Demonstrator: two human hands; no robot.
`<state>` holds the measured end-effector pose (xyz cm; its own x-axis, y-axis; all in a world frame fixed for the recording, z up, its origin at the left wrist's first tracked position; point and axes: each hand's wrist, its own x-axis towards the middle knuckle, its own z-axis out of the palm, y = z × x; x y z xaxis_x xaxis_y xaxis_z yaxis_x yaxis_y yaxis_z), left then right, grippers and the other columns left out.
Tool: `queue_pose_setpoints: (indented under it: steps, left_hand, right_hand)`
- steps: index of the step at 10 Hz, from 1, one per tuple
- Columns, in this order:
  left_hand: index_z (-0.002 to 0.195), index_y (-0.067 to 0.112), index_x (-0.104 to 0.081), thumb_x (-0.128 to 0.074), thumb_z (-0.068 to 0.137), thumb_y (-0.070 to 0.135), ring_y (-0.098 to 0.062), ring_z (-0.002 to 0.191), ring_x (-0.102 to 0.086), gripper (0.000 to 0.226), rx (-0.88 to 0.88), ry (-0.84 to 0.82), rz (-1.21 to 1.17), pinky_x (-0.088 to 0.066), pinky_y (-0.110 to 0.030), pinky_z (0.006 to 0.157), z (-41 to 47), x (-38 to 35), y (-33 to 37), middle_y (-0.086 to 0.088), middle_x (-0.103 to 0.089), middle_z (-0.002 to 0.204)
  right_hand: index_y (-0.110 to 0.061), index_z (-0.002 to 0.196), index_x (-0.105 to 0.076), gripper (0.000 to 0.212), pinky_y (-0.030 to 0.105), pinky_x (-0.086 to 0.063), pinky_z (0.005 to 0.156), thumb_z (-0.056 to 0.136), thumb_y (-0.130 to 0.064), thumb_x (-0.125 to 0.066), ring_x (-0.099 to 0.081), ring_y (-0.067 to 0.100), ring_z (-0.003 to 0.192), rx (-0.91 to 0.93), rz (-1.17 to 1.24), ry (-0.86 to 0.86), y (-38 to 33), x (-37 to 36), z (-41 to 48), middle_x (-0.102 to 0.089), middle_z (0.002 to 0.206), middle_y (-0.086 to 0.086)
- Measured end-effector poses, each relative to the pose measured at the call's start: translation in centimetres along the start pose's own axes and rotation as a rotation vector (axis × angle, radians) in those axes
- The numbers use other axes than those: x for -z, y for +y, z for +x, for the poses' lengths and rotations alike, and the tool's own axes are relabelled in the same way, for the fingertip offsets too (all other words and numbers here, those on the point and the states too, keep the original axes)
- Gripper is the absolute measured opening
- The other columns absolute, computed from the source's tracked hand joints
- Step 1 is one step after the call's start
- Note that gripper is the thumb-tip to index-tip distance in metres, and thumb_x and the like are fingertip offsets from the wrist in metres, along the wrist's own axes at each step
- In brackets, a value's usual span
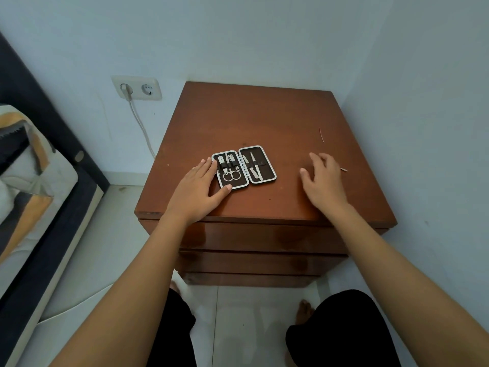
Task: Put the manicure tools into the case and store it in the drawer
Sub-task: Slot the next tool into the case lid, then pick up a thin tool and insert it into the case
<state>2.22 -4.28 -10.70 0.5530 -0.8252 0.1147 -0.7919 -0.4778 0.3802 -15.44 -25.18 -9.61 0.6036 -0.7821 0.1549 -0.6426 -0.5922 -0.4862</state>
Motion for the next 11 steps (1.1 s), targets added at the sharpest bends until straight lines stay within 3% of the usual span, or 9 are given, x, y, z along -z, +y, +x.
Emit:
queue_pose_setpoints:
  steps: [1, 3, 4, 5, 7, 8, 9, 11]
  left_hand:
    - [0.149, 0.014, -0.014, -0.038, 0.092, 0.054, -0.014, 0.147, -0.008, 0.074, 0.004, -0.007, 0.000, -0.007, -0.030, 0.117, 0.0, 0.0, 0.0, -0.003, -0.013, 0.159]
    - [0.149, 0.014, -0.015, -0.030, 0.085, 0.061, -0.015, 0.146, -0.009, 0.081, 0.009, -0.020, 0.004, -0.007, -0.030, 0.117, -0.1, 0.0, 0.0, -0.003, -0.014, 0.159]
    - [0.149, 0.014, -0.015, -0.037, 0.092, 0.055, -0.015, 0.147, -0.009, 0.074, 0.008, -0.012, 0.006, -0.008, -0.031, 0.117, -0.1, 0.0, 0.1, -0.003, -0.013, 0.159]
    - [0.149, 0.014, -0.014, -0.039, 0.093, 0.053, -0.015, 0.147, -0.008, 0.073, 0.013, -0.011, 0.004, -0.007, -0.031, 0.117, -0.1, 0.1, 0.2, -0.003, -0.013, 0.159]
    - [0.149, 0.014, -0.015, -0.038, 0.092, 0.053, -0.015, 0.147, -0.008, 0.073, 0.012, -0.010, 0.006, -0.007, -0.030, 0.117, -0.1, 0.1, 0.1, -0.003, -0.013, 0.159]
    - [0.149, 0.014, -0.015, -0.039, 0.092, 0.053, -0.015, 0.147, -0.009, 0.073, 0.012, -0.010, -0.002, -0.007, -0.031, 0.117, -0.1, 0.1, 0.2, -0.003, -0.013, 0.159]
    - [0.149, 0.014, -0.015, -0.040, 0.092, 0.052, -0.015, 0.147, -0.009, 0.073, 0.010, -0.009, -0.003, -0.007, -0.030, 0.117, 0.0, 0.1, 0.2, -0.003, -0.014, 0.159]
    - [0.149, 0.014, -0.015, -0.040, 0.092, 0.053, -0.015, 0.147, -0.009, 0.073, 0.014, -0.013, -0.001, -0.008, -0.031, 0.118, 0.0, 0.1, 0.2, -0.004, -0.013, 0.159]
  right_hand:
    - [-0.017, 0.145, -0.023, 0.056, 0.045, -0.016, 0.117, 0.096, -0.041, -0.035, -0.009, 0.029, 0.145, -0.062, -0.136, -0.123, 1.4, 0.1, 0.8, -0.018, 0.156, 0.010]
    - [-0.016, 0.145, -0.027, 0.051, 0.043, -0.012, 0.118, 0.098, -0.034, -0.036, -0.015, 0.026, 0.145, 0.077, -0.116, -0.163, 0.1, -0.5, 0.3, -0.026, 0.155, 0.006]
    - [-0.011, 0.137, -0.043, 0.043, 0.035, -0.027, 0.111, 0.096, -0.024, -0.044, -0.031, 0.024, 0.138, 0.121, 0.055, -0.131, -0.2, -0.4, -0.6, -0.041, 0.144, 0.007]
    - [-0.007, 0.119, -0.060, 0.029, 0.022, -0.032, 0.096, 0.092, -0.014, -0.050, -0.049, 0.021, 0.119, 0.170, 0.145, -0.085, 0.0, 0.1, -1.2, -0.053, 0.122, 0.009]
    - [-0.005, 0.089, -0.065, 0.010, 0.028, -0.039, 0.099, 0.088, -0.009, -0.056, -0.055, 0.024, 0.115, 0.225, 0.194, -0.065, 0.7, 1.0, -1.6, -0.060, 0.103, 0.012]
    - [-0.005, 0.083, -0.061, 0.006, 0.013, -0.038, 0.079, 0.086, -0.009, -0.059, -0.058, 0.023, 0.096, 0.198, 0.186, 0.016, 0.9, 1.0, -1.9, -0.056, 0.096, 0.009]
    - [-0.007, 0.083, -0.058, 0.009, 0.017, -0.038, 0.074, 0.083, -0.015, -0.062, -0.055, 0.022, 0.091, 0.090, 0.231, 0.151, 1.0, 0.8, -2.0, -0.047, 0.094, 0.002]
    - [-0.010, 0.092, -0.061, 0.021, 0.041, -0.044, 0.088, 0.086, -0.029, -0.060, -0.047, 0.029, 0.106, -0.081, 0.064, 0.161, 1.3, 0.5, -1.4, -0.055, 0.105, 0.013]
